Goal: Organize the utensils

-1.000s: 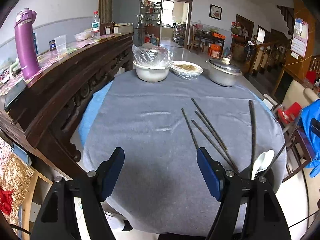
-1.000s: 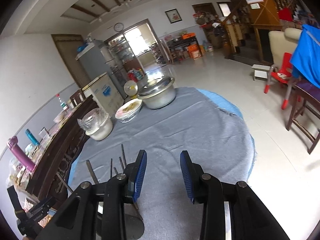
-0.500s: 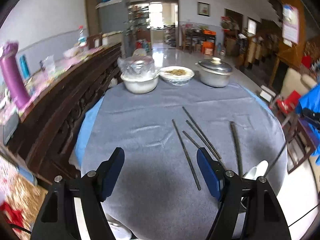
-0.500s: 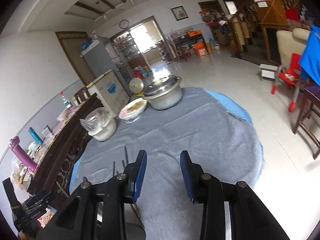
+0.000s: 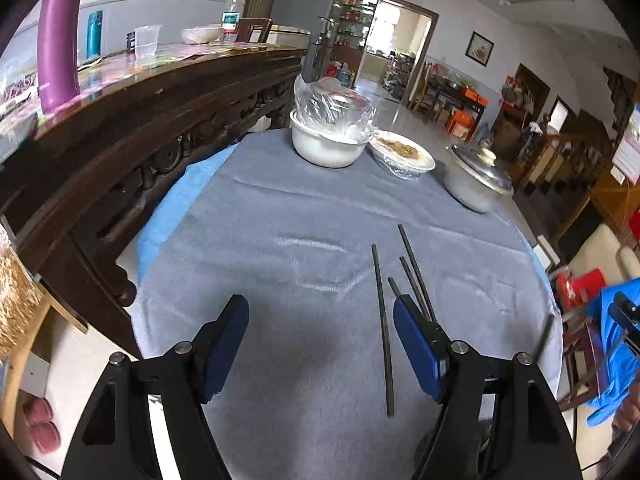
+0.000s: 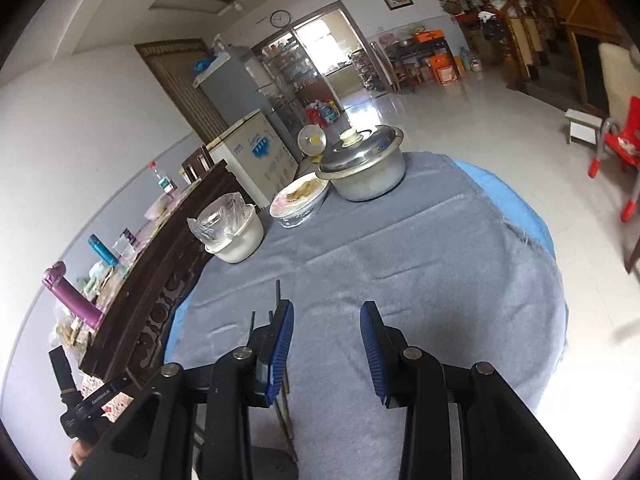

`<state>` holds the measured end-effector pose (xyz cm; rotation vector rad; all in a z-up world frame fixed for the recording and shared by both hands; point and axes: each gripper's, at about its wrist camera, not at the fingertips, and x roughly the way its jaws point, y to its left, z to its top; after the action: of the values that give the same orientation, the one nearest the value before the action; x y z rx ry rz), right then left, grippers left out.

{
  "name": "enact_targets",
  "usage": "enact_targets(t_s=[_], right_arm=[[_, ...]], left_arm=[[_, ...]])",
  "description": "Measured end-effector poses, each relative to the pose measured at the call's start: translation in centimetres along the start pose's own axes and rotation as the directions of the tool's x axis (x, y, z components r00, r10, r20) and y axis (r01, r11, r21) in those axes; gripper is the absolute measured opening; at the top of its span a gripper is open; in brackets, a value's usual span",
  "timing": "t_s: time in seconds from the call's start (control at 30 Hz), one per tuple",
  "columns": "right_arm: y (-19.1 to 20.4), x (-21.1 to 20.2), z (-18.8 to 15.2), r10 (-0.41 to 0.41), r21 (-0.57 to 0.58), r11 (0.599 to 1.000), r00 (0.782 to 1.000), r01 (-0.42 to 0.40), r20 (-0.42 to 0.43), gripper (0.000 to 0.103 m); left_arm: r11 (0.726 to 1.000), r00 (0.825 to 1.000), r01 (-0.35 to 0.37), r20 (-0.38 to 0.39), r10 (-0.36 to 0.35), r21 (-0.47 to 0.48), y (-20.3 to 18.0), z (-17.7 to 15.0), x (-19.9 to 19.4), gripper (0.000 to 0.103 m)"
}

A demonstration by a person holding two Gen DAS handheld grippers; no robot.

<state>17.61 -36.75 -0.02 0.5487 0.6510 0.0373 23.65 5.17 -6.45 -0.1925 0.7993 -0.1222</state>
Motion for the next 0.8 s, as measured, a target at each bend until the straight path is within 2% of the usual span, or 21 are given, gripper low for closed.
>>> enact_targets(t_s=[0.17,0.27,0.33,0.4,0.53,0.63,0.7,0.77,0.8], right_arm=[[0.3,3.0,2.4,0.01,-0.034,0.999,0.999,-0.011,-0.038,0.037],[1.3,7.2,3.3,0.026,-0.097,0.995,0.993,-0.038,-0.119,0.037],[1.8,10.5,3.5,0.042,-0.118,0.991,0.98,-0.066,-0.196,0.037],[2.4,14.4,3.7,0.064,-0.128,0.987,0.961,-0.101,-0.269,0.037],[4.7,22.6,4.0,0.087,-0.127,0.98,0.905,-0.152,-0.417,0.037],[6.7,27.6,3.9,0.071,-0.148,0.975,0.863,-0.166,-0.501,0.037],[8.3,30.9,3.6,0.036,-0.176,0.971,0.826,-0.162,-0.563,0.037],[9.7,33.3,3.4,0.019,-0.197,0.966,0.806,-0.168,-0.592,0.037],[10.6,34.9,3.1,-0.002,-0.219,0.96,0.783,-0.172,-0.623,0.037]], left_arm=[[0.998,1.0,0.004,-0.005,-0.003,0.065,-0.9,-0.3,2.4,0.075],[0.994,0.999,0.026,-0.028,-0.023,0.104,-1.4,0.1,4.3,0.075],[0.992,0.996,0.041,-0.08,-0.031,0.119,-1.7,0.9,6.4,0.075],[0.989,0.993,0.068,-0.102,-0.054,0.132,-2.1,1.8,7.9,0.075],[0.977,0.984,0.097,-0.168,-0.065,0.188,-3.8,4.3,11.1,0.075],[0.967,0.979,0.096,-0.199,-0.048,0.236,-5.1,5.9,12.8,0.075],[0.961,0.971,0.089,-0.237,-0.026,0.261,-5.6,6.3,14.0,0.075],[0.96,0.963,0.103,-0.269,-0.03,0.259,-5.7,6.5,14.9,0.075],[0.962,0.956,0.115,-0.292,-0.039,0.247,-5.5,6.6,15.4,0.075]])
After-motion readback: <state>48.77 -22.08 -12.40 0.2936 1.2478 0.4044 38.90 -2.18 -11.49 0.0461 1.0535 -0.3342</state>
